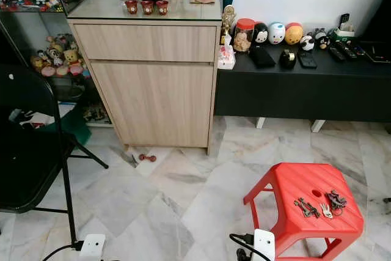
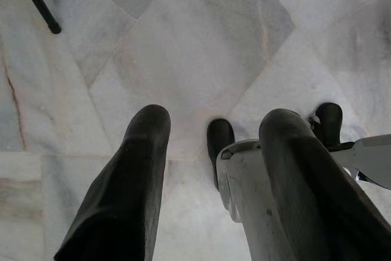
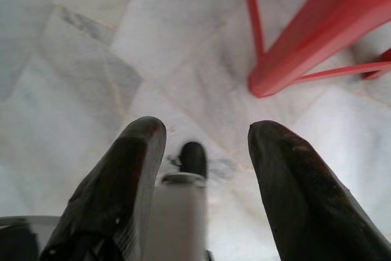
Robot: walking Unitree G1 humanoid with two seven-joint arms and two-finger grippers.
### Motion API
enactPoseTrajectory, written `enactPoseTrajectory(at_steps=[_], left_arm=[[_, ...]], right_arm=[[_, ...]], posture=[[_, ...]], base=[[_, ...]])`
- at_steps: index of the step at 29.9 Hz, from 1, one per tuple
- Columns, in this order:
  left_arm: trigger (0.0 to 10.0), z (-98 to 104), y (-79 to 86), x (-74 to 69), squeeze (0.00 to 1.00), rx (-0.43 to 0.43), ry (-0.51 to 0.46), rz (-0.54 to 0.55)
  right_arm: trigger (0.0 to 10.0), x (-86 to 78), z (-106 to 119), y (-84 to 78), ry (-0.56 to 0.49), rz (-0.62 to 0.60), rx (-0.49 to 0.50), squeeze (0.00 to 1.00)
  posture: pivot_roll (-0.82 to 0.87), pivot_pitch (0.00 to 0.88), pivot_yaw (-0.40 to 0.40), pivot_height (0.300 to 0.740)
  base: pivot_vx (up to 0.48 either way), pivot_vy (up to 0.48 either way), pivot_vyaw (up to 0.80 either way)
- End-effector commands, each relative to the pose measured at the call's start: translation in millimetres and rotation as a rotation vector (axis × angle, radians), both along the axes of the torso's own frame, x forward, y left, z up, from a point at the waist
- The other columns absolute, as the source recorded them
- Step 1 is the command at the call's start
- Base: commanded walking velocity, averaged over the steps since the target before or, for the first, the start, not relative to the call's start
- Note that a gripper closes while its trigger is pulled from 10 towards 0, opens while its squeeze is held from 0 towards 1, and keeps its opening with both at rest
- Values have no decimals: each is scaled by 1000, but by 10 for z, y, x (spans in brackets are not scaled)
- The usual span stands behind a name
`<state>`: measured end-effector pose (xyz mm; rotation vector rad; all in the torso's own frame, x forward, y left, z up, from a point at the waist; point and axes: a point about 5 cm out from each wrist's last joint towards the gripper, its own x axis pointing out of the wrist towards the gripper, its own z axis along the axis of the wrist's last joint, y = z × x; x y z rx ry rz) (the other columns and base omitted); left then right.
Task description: Hang keys on a hook
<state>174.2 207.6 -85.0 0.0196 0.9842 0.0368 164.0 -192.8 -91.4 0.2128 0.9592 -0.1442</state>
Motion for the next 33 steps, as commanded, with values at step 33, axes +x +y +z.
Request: enactPoseTrajectory(at_steps=[33], left_arm=[[10000, 2, -25, 12, 0, -13, -8, 7]], right_arm=[[10000, 249, 91, 88, -20, 4, 18, 0]], posture=[[96, 36, -23, 740]], base=[[-156, 0, 0]])
